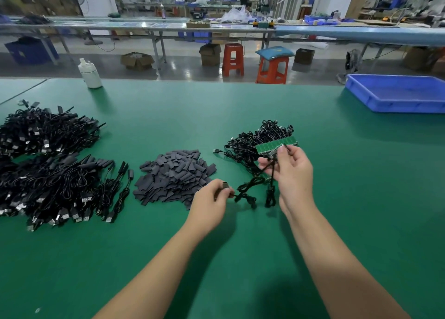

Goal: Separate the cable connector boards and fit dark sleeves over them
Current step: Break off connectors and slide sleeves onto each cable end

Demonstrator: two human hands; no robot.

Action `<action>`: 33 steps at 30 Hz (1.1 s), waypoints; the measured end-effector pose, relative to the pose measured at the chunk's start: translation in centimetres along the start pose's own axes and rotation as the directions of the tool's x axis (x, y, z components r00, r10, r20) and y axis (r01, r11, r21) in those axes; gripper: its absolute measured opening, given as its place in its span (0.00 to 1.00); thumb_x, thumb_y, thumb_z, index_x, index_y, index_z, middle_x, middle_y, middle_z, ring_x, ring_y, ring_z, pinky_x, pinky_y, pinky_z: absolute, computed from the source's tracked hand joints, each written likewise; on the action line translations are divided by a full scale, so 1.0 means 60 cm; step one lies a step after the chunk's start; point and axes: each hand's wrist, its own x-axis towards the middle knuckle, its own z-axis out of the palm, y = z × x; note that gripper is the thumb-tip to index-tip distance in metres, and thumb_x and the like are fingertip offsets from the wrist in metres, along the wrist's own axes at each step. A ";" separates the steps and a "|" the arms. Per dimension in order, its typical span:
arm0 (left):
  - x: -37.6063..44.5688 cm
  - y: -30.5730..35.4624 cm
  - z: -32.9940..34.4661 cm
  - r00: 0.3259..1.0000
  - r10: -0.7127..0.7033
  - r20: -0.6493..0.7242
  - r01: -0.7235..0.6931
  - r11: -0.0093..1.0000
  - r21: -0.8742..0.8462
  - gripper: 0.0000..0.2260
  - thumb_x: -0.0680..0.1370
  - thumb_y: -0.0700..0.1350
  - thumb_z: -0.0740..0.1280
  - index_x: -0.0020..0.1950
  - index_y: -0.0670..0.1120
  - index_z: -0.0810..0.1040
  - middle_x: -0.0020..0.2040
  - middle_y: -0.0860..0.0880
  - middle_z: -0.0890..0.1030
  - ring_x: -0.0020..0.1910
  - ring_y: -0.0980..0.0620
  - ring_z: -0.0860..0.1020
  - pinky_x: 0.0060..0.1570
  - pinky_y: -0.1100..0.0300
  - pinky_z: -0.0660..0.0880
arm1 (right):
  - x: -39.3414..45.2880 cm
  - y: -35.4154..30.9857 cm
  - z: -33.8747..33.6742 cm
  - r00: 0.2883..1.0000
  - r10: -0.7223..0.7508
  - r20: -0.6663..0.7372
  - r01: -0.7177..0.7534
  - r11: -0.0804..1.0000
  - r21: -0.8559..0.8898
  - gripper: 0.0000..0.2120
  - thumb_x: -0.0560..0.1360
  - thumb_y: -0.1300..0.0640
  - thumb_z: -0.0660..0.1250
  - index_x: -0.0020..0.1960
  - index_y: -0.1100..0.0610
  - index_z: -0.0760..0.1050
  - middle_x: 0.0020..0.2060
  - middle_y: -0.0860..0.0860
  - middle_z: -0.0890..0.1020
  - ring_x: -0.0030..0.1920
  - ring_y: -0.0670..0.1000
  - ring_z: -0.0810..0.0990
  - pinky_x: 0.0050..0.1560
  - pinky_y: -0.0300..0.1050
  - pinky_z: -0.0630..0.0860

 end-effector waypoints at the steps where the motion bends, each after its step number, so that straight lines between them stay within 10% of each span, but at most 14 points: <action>1: 0.001 -0.001 -0.003 0.998 -0.068 0.007 0.068 0.985 -0.157 0.08 0.82 0.40 0.62 0.44 0.41 0.75 0.45 0.51 0.85 0.48 0.53 0.83 0.47 0.55 0.81 | 0.005 -0.006 -0.004 1.000 -0.011 -0.015 0.011 1.000 0.010 0.06 0.84 0.60 0.58 0.57 0.63 0.70 0.42 0.57 0.80 0.35 0.51 0.85 0.40 0.45 0.84; 4: -0.003 0.004 -0.013 0.982 -0.180 0.055 0.183 0.853 -0.489 0.08 0.84 0.37 0.58 0.46 0.38 0.72 0.47 0.41 0.84 0.47 0.44 0.85 0.46 0.54 0.82 | 0.021 -0.016 -0.018 0.998 -0.025 -0.053 0.027 0.999 0.034 0.05 0.84 0.59 0.57 0.56 0.59 0.69 0.35 0.49 0.78 0.28 0.48 0.80 0.33 0.44 0.82; 10: -0.010 0.004 -0.030 0.969 -0.237 0.067 0.239 0.839 -0.490 0.07 0.83 0.38 0.59 0.50 0.36 0.72 0.46 0.40 0.81 0.41 0.42 0.85 0.37 0.56 0.81 | 0.065 0.006 -0.053 0.998 0.060 0.030 -0.052 0.975 -0.215 0.05 0.83 0.56 0.61 0.57 0.54 0.73 0.40 0.48 0.75 0.26 0.44 0.68 0.24 0.37 0.65; 15: -0.015 0.002 -0.026 0.968 -0.248 0.027 0.244 0.917 -0.317 0.08 0.82 0.40 0.62 0.44 0.39 0.72 0.40 0.41 0.78 0.37 0.44 0.84 0.37 0.50 0.83 | 0.083 0.074 -0.067 0.921 0.203 0.333 0.200 0.489 -0.849 0.12 0.82 0.52 0.61 0.63 0.53 0.74 0.37 0.48 0.78 0.34 0.45 0.72 0.35 0.41 0.67; 22: -0.016 -0.004 -0.002 0.951 -0.308 -0.032 0.287 0.915 -0.285 0.07 0.80 0.40 0.63 0.42 0.40 0.71 0.39 0.45 0.71 0.38 0.54 0.85 0.36 0.51 0.83 | 0.076 0.161 -0.058 0.884 0.320 0.341 0.240 0.317 -0.918 0.25 0.82 0.58 0.59 0.78 0.54 0.57 0.55 0.51 0.81 0.51 0.51 0.79 0.53 0.50 0.76; 26: -0.012 -0.020 0.001 0.964 -0.239 -0.121 0.234 0.971 -0.055 0.09 0.76 0.45 0.67 0.37 0.47 0.74 0.29 0.57 0.70 0.28 0.58 0.68 0.32 0.60 0.71 | 0.055 0.189 -0.053 0.892 0.182 0.414 0.403 0.094 -0.910 0.25 0.82 0.57 0.61 0.77 0.55 0.60 0.61 0.51 0.78 0.59 0.53 0.76 0.62 0.52 0.73; 29: -0.011 -0.030 -0.007 0.959 -0.272 -0.081 0.255 0.951 -0.177 0.02 0.74 0.43 0.69 0.41 0.48 0.79 0.30 0.56 0.73 0.28 0.57 0.66 0.30 0.63 0.64 | 0.028 0.190 -0.043 0.904 0.110 0.413 0.357 0.338 -0.871 0.16 0.83 0.54 0.57 0.69 0.55 0.72 0.57 0.49 0.81 0.58 0.50 0.78 0.62 0.49 0.74; 33: -0.009 -0.041 -0.012 0.926 -0.377 -0.030 0.339 0.862 -0.375 0.03 0.74 0.36 0.69 0.44 0.44 0.80 0.32 0.49 0.77 0.29 0.53 0.72 0.31 0.62 0.67 | -0.025 0.189 -0.015 0.785 0.481 0.390 -0.171 0.774 -0.610 0.13 0.83 0.49 0.59 0.57 0.55 0.79 0.46 0.49 0.86 0.43 0.46 0.83 0.46 0.41 0.77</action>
